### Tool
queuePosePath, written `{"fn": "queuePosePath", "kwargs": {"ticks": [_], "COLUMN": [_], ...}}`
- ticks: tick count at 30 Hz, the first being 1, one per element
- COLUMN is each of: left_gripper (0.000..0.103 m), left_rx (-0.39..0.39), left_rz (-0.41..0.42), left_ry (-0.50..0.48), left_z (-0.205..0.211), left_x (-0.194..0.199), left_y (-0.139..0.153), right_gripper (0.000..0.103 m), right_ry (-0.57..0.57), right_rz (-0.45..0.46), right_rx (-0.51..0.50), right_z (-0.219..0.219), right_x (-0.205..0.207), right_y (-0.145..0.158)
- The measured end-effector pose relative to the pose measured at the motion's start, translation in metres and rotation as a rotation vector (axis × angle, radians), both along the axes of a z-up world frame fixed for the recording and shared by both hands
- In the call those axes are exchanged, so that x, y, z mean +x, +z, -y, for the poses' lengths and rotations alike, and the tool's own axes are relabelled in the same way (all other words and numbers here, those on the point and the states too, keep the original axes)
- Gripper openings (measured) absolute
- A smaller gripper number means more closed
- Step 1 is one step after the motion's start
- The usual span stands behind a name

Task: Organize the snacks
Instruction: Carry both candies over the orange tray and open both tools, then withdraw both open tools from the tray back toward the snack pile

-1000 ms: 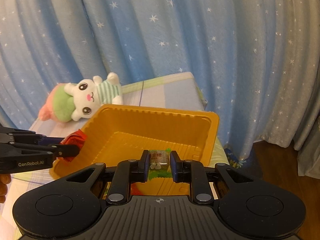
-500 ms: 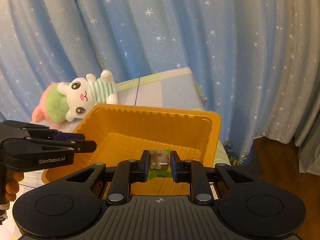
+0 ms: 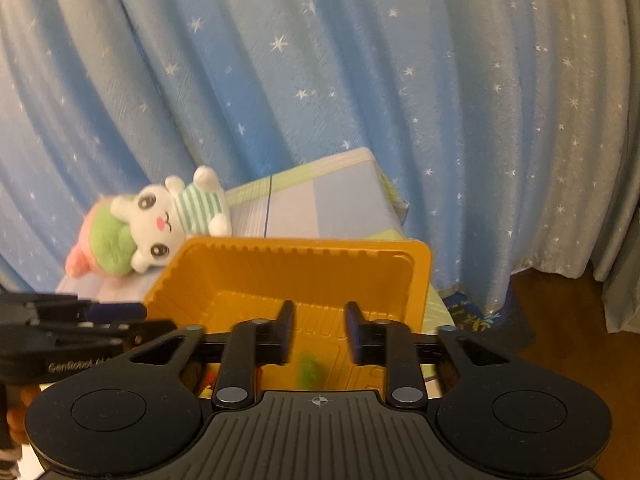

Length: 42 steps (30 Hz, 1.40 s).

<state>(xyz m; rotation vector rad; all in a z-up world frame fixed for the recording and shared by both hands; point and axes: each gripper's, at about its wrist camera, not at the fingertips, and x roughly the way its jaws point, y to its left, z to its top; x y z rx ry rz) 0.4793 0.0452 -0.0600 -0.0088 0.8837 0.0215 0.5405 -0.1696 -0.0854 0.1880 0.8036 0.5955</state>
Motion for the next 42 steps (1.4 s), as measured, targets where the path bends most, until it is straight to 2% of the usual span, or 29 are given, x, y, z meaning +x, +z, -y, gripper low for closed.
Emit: {"fn": "queuePosePath", "kwargs": {"ticks": [1, 2, 4, 11, 24, 42], "left_gripper": [0.041, 0.044, 0.05, 0.059, 0.061, 0.062], "left_rx": [-0.004, -0.008, -0.017, -0.04, -0.06, -0.085], "left_rz": [0.003, 0.008, 0.021, 0.048, 0.07, 0.04], "left_ry": [0.002, 0.004, 0.009, 0.024, 0.088, 0.153], "left_z": [-0.001, -0.001, -0.002, -0.005, -0.012, -0.005], "left_x": [-0.003, -0.006, -0.014, -0.05, -0.126, -0.234], "left_y": [0.002, 0.004, 0.009, 0.025, 0.043, 0.038], "right_gripper": [0.056, 0.065, 0.07, 0.073, 0.074, 0.074], "right_ry": [-0.01, -0.024, -0.039, -0.05, -0.03, 0.07], "right_rz": [0.007, 0.02, 0.037, 0.042, 0.074, 0.034], "right_rx": [0.009, 0.015, 0.031, 0.076, 0.06, 0.001], "right_z": [0.003, 0.006, 0.012, 0.036, 0.065, 0.064], "right_x": [-0.001, -0.003, -0.008, -0.031, -0.104, -0.196], "right_y": [0.003, 0.006, 0.011, 0.025, 0.039, 0.033]}}
